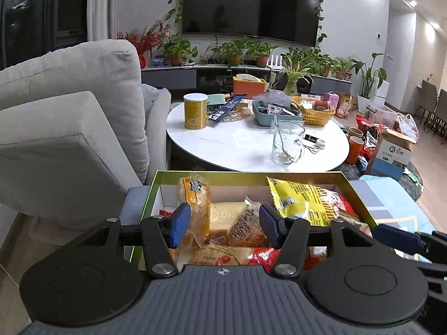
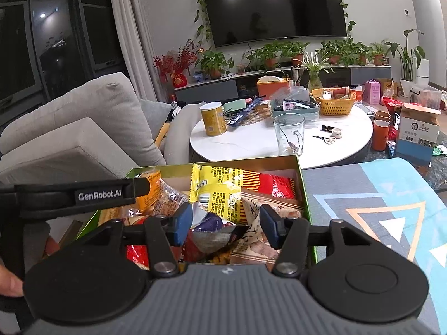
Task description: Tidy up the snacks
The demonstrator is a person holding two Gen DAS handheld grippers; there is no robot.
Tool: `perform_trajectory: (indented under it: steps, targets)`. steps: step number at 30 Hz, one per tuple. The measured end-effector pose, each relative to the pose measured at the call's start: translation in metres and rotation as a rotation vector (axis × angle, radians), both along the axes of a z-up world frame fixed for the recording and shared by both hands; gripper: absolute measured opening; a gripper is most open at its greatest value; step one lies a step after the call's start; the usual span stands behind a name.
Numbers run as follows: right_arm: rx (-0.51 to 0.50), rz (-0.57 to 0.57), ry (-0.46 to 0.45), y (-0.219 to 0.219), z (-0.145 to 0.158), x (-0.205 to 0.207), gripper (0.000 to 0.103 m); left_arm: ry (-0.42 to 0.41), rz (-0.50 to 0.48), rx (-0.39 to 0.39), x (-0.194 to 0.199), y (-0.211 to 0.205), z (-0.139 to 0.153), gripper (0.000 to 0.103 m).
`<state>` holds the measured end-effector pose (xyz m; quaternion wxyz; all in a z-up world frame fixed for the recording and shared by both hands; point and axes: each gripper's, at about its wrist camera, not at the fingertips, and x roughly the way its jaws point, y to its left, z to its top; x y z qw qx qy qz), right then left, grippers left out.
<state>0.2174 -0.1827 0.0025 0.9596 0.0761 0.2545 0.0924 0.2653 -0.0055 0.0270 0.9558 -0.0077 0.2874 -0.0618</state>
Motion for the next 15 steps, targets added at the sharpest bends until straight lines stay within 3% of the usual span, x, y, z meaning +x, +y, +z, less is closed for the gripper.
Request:
perform_trajectory:
  steps: [7, 12, 15]
  targets:
    - [0.007, 0.003, -0.012, -0.002, 0.006, -0.010, 0.048, -0.008, 0.002, 0.012, -0.020, -0.002, 0.007, 0.053]
    - [0.014, 0.009, -0.023, -0.003, 0.010, -0.022, 0.048, -0.042, 0.038, 0.041, -0.039, -0.003, 0.014, 0.066]
    - [0.010, 0.014, -0.031, -0.003, 0.013, -0.031, 0.048, -0.060, 0.052, 0.044, -0.054, -0.002, 0.018, 0.066]
